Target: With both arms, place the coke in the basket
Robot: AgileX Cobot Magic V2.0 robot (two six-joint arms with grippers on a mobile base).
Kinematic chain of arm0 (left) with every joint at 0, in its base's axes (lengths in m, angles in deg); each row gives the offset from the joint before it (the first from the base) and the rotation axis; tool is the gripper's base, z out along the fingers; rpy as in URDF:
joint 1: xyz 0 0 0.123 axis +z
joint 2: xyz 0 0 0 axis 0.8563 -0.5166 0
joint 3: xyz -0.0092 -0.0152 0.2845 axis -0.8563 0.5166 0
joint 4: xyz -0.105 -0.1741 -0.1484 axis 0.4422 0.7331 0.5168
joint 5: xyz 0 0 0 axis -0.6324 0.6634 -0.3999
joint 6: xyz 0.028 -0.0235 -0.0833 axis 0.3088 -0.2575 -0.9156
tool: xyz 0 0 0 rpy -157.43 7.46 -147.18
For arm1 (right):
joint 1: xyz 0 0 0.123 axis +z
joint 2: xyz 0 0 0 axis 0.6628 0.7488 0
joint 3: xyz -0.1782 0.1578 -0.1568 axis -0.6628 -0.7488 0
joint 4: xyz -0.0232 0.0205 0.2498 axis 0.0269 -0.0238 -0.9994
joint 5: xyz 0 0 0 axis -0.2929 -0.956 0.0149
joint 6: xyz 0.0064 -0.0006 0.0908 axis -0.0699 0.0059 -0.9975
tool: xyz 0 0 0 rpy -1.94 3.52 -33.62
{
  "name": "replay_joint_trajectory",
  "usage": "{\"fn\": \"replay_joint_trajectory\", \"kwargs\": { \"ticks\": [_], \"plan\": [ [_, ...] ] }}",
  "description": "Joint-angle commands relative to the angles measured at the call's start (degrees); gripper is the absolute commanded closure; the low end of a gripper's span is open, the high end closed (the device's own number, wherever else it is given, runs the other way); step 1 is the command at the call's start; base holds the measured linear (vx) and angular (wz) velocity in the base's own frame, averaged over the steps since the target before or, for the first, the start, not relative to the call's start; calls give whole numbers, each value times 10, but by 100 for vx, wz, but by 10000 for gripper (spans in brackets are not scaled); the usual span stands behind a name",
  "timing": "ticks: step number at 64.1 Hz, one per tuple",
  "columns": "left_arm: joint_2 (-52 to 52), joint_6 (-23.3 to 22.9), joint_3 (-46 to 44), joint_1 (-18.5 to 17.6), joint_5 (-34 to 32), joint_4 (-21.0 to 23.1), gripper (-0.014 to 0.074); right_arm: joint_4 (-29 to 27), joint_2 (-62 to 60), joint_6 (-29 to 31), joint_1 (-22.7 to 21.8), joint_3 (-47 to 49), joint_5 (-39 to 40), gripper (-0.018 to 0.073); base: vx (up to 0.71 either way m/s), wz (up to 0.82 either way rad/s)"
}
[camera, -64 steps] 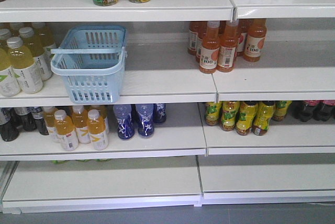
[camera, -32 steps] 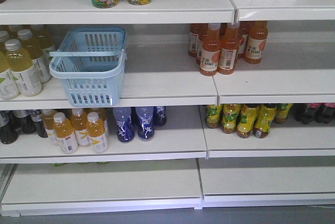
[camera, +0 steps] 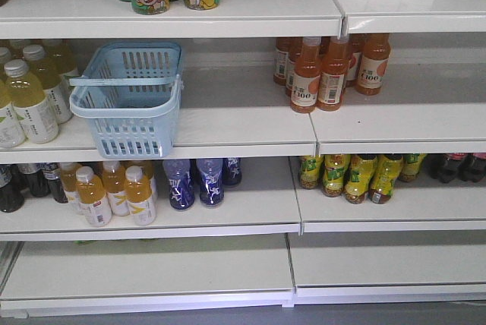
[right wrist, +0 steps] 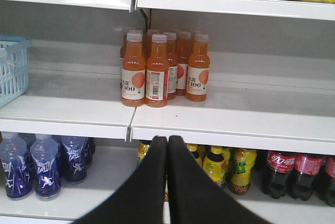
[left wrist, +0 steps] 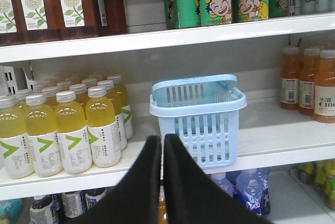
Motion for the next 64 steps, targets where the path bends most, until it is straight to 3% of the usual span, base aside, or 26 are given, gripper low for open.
{"fn": "replay_joint_trajectory", "kwargs": {
  "ticks": [1,64],
  "plan": [
    [11,-2,-19,-1,-45,2,603,1,-5,3,0,-4,45,569,2,0],
    [11,-2,-19,-1,-45,2,603,1,-5,3,0,-4,45,569,2,0]
  ]
}}
